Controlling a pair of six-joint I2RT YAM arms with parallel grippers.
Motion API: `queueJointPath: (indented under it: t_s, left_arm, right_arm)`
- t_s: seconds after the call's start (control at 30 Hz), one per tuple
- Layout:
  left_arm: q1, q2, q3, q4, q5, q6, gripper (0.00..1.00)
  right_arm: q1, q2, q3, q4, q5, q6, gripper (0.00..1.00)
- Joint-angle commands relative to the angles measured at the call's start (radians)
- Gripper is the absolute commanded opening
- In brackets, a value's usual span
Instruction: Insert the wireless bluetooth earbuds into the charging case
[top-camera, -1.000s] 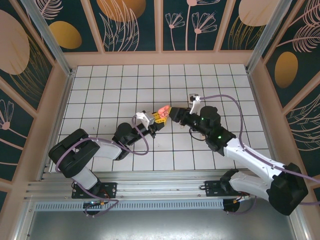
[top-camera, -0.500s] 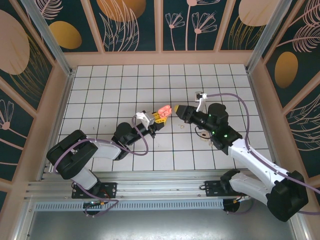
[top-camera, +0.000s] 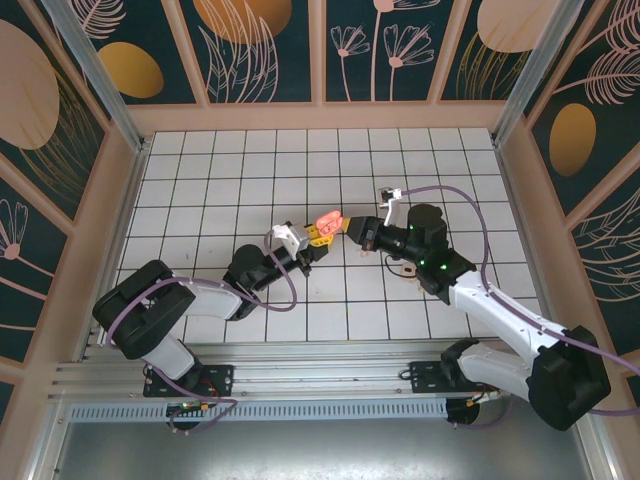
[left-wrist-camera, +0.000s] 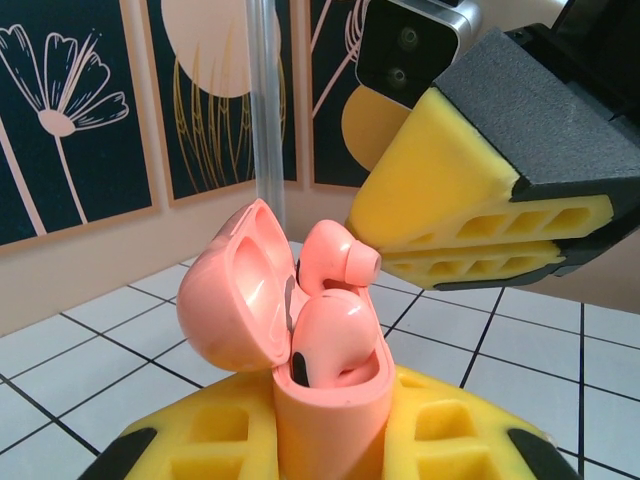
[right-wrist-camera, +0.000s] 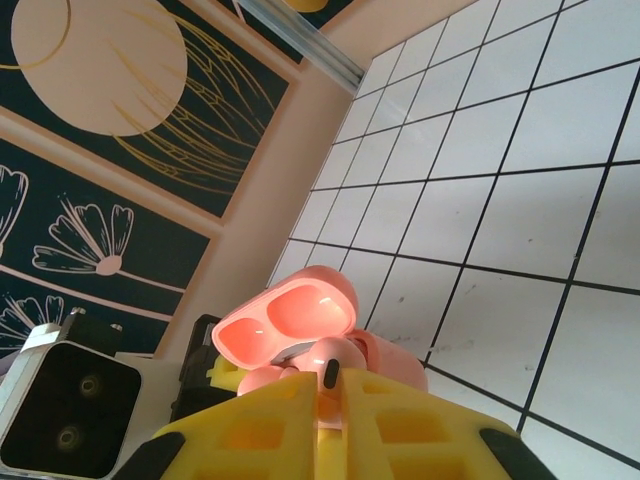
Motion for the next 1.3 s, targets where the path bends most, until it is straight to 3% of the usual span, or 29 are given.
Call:
queueJointPath:
  t_s: [0.0,0.6,0.93,1.27]
  left_arm:
    - [-0.006,-0.027,0.017,0.018,0.005,0.015,0.06]
    - [-0.005,-0.036,0.018,-0.002,0.014,0.027,0.06]
    - [-0.005,-0.051,0.011,-0.021,0.027,0.038,0.06]
    - [-0.005,-0.067,0.008,-0.040,0.036,0.045,0.06]
  right_arm:
    - [-0.001,0.010,0.025,0.047,-0.031,0.010,0.14]
    - [0.050,0.043,0.075,-0.041,0.012,-0.045,0.14]
    - [0.045,-0.022,0.083,-0.114,0.020,-0.100,0.22]
    - [0.032,-0.039,0.141,-0.176,0.035,-0.150,0.23]
